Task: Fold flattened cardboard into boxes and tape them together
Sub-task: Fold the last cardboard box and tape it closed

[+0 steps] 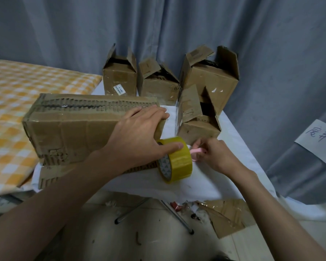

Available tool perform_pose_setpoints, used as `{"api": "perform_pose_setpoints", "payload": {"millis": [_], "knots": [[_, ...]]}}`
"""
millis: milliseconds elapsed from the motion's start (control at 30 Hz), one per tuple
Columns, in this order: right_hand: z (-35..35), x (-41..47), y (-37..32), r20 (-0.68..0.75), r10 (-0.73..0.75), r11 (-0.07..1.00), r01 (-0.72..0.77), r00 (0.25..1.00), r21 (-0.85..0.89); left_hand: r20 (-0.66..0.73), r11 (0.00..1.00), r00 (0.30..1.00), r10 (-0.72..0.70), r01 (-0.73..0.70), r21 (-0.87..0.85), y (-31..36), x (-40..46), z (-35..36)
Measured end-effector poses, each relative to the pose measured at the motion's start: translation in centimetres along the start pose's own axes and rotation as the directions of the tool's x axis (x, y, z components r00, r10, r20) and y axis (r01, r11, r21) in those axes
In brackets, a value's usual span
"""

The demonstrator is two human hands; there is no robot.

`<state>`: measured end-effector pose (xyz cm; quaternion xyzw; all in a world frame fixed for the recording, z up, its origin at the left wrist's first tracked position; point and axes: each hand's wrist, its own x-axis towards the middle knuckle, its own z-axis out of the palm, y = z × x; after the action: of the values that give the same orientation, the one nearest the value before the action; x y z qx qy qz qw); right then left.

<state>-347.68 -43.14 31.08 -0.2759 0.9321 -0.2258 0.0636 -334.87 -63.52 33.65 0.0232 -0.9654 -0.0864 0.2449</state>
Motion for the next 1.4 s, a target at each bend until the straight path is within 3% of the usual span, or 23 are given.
{"api": "perform_pose_setpoints", "payload": {"millis": [67, 100, 167, 200, 267, 367, 667, 933, 1067, 1200, 1400], "knots": [[-0.1, -0.3, -0.2, -0.067, 0.034, 0.998, -0.038, 0.997, -0.051, -0.003, 1.0, 1.0, -0.002, 0.002, -0.001, 0.0, 0.0, 0.0], [-0.1, -0.4, -0.7, -0.13, 0.029, 1.0, -0.028, 0.991, 0.012, -0.007, 1.0, 1.0, -0.003, 0.003, -0.004, 0.0, 0.0, 0.0], [-0.3, -1.0, -2.3, -0.186, 0.061, 0.935, 0.009, 0.981, 0.354, -0.016, 1.0, 1.0, -0.004, 0.004, -0.013, 0.1, -0.1, 0.1], [-0.4, -1.3, -3.4, -0.131, 0.091, 0.856, -0.01, 0.987, 0.517, -0.02, 1.0, 1.0, -0.003, 0.003, -0.013, 0.1, -0.1, 0.0], [-0.7, -1.9, -5.2, 0.067, 0.096, 0.745, -0.117, 0.993, 0.657, -0.025, 1.0, 1.0, -0.003, 0.002, -0.013, 0.2, -0.1, 0.0], [-0.8, -2.3, -6.7, 0.243, 0.075, 0.68, -0.227, 0.967, 0.697, -0.029, 1.0, 1.0, 0.003, -0.004, -0.021, 0.2, -0.1, 0.0], [-0.6, -2.0, -7.4, 0.314, 0.103, 0.494, -0.322, 0.944, 0.808, -0.015, 0.999, 0.999, 0.034, -0.034, -0.034, -0.1, 0.1, -0.3], [-0.6, -1.8, -7.4, 0.292, 0.109, 0.505, -0.306, 0.95, 0.807, -0.142, 0.979, 0.988, -0.054, 0.024, -0.202, -0.4, 2.7, -0.8], [-0.6, -2.0, -7.0, 0.311, 0.118, 0.489, -0.328, 0.943, 0.808, -0.195, 0.986, 0.975, -0.103, 0.073, -0.152, -0.6, 3.0, 0.0], [-1.2, -3.0, -5.4, 0.258, 0.132, 0.485, -0.289, 0.957, 0.826, -0.222, 0.994, 0.973, -0.057, 0.035, -0.099, -0.7, 2.7, 0.1], [-1.2, -4.7, -4.4, 0.142, 0.085, 0.459, -0.166, 0.986, 0.873, -0.053, 0.987, 0.992, 0.111, -0.104, 0.12, -1.0, 2.1, -0.2]]}}
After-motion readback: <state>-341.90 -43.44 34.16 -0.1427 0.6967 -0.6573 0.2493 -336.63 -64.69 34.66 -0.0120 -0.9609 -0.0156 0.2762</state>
